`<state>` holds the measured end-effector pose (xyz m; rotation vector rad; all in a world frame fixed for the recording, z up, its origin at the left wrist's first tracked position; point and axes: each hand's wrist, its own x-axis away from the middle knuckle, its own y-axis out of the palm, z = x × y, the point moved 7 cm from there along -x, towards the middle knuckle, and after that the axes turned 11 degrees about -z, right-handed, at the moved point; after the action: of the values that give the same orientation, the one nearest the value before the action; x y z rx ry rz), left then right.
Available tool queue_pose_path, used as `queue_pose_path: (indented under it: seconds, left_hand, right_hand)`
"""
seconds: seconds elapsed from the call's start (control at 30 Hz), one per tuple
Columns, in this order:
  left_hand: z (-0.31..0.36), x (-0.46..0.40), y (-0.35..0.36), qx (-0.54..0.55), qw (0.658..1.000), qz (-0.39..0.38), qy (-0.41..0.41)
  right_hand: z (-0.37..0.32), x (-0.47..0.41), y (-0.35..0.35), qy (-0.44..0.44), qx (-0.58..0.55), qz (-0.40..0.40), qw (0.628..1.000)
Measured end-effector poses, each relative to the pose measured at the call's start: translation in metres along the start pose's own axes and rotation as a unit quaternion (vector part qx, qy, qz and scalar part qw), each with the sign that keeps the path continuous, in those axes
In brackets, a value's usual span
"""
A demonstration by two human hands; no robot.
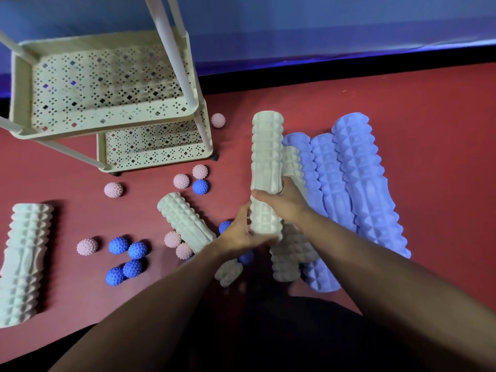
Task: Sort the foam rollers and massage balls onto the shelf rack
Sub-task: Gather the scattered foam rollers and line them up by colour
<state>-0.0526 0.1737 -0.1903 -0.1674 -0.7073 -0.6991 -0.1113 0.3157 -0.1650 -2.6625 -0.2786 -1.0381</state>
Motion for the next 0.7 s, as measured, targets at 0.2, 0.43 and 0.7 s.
queue_pose_path:
  seconds: [0.2,0.43,0.7]
  left_hand:
    - [-0.041,-0.033,-0.007,-0.483,0.872,-0.049,-0.063]
    - [-0.053,-0.044,-0.010,-0.637,0.769,-0.007,-0.055]
    - [-0.067,-0.025,-0.093,-0.531,0.825,0.159,-0.112]
  right_hand:
    - [0.003,0.009,-0.016,0.000,0.085,0.063,0.994]
    - [0.003,0.005,-0.009,-0.007,0.084,0.071,0.994]
    - [0.011,-0.018,0.024,0.010,0.102,0.052,0.993]
